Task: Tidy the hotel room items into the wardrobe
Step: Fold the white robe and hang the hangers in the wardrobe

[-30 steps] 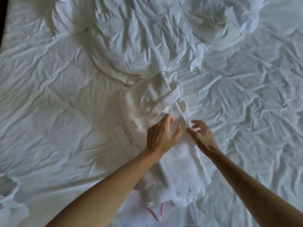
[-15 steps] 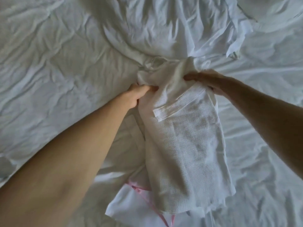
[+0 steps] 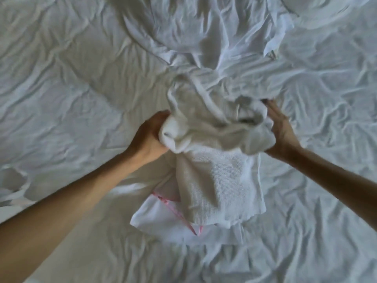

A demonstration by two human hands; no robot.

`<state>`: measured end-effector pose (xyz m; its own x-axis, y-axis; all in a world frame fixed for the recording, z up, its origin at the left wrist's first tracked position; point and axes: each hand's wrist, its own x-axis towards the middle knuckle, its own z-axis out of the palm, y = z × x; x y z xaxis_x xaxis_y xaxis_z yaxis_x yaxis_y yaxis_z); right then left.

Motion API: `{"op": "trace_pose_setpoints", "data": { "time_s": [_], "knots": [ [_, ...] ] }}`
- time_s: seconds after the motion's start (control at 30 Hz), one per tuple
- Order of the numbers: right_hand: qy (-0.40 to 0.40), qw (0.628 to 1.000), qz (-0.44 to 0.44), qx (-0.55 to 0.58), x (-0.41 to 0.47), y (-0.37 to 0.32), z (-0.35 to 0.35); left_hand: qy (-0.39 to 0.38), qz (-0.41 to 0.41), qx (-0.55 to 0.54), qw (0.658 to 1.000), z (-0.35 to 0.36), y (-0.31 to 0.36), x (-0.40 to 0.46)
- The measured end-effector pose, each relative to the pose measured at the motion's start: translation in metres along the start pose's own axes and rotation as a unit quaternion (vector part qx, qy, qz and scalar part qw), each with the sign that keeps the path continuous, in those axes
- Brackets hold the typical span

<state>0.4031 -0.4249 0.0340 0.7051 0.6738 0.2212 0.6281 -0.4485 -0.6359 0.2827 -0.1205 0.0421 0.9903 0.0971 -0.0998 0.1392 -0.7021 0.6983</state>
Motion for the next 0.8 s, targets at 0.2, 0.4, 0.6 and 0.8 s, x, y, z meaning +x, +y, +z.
{"op": "trace_pose_setpoints", "data": {
  "time_s": [0.2,0.4,0.6,0.8],
  "knots": [
    [-0.040,0.981,-0.164,-0.093,-0.121,-0.015,-0.018,-0.033,0.240,0.113,0.964,0.035,0.033,-0.097],
    [-0.175,0.945,-0.205,-0.188,-0.211,-0.003,0.015,-0.281,0.188,0.169,0.926,0.088,0.021,-0.155],
    [-0.302,0.942,-0.074,-0.128,-0.212,-0.022,0.019,-0.343,0.044,0.102,0.933,0.087,0.013,-0.162],
    [-0.287,0.915,0.251,0.133,-0.190,-0.056,-0.014,-0.146,-0.357,-0.151,0.910,0.077,0.046,-0.141]
  ]
}}
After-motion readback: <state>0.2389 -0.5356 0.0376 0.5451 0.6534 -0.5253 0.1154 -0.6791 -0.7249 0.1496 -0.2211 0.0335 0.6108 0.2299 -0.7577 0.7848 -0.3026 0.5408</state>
